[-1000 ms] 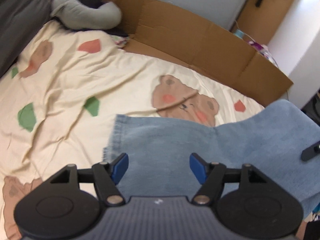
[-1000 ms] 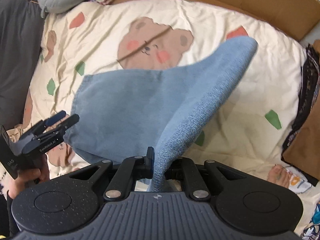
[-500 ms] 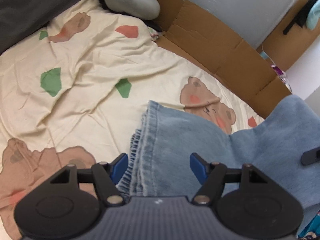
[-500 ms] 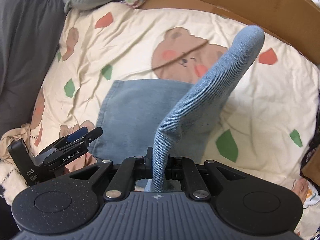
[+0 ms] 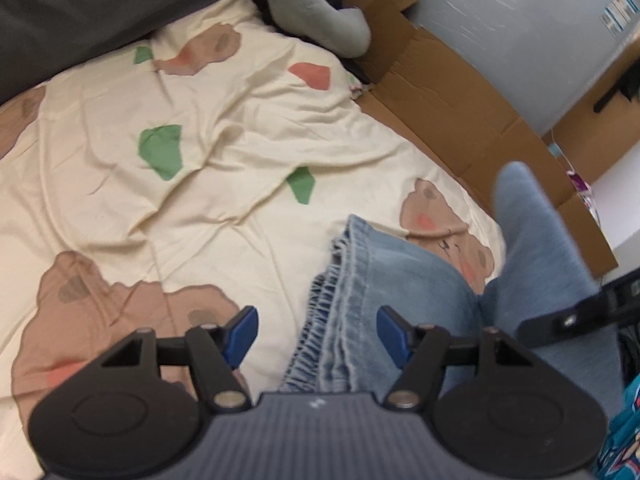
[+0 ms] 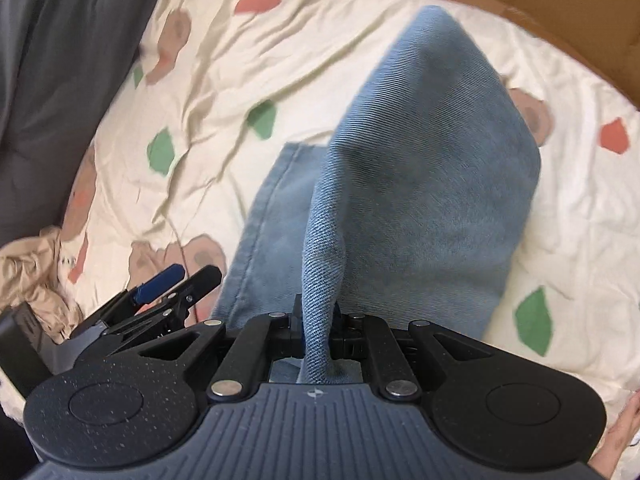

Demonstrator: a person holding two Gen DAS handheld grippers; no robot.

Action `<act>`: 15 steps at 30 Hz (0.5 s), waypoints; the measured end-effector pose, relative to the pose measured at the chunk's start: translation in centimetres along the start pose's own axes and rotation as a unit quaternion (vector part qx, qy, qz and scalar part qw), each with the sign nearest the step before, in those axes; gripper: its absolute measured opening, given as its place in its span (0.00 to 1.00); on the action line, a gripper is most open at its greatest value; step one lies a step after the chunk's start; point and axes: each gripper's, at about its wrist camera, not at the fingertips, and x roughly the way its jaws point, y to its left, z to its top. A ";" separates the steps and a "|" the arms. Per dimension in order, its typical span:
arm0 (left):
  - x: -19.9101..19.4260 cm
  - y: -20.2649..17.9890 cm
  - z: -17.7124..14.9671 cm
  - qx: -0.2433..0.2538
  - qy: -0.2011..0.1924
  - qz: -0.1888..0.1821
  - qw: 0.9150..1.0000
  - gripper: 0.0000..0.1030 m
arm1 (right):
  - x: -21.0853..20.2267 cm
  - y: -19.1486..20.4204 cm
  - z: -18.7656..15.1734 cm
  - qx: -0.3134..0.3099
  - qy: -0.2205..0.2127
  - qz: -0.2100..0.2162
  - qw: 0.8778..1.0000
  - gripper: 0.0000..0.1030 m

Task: Fold clothes
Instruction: 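Fold the held blue-grey cloth edge over onto the folded jeans with the right gripper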

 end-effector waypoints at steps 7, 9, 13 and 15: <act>-0.5 1.1 -0.1 -0.008 -0.007 0.008 1.000 0.65 | 3.4 2.0 0.3 0.004 0.016 -0.007 1.000 0.06; -0.6 1.3 -0.1 -0.010 -0.007 0.011 1.000 0.65 | 3.6 2.5 0.6 -0.006 0.020 -0.009 1.000 0.06; -0.7 1.9 -0.2 -0.016 -0.008 0.013 1.000 0.64 | 3.5 3.2 1.1 -0.027 0.032 -0.018 0.999 0.06; -0.8 2.0 -0.2 -0.018 -0.008 0.015 1.000 0.64 | 3.3 3.4 1.3 -0.036 0.037 -0.021 0.998 0.06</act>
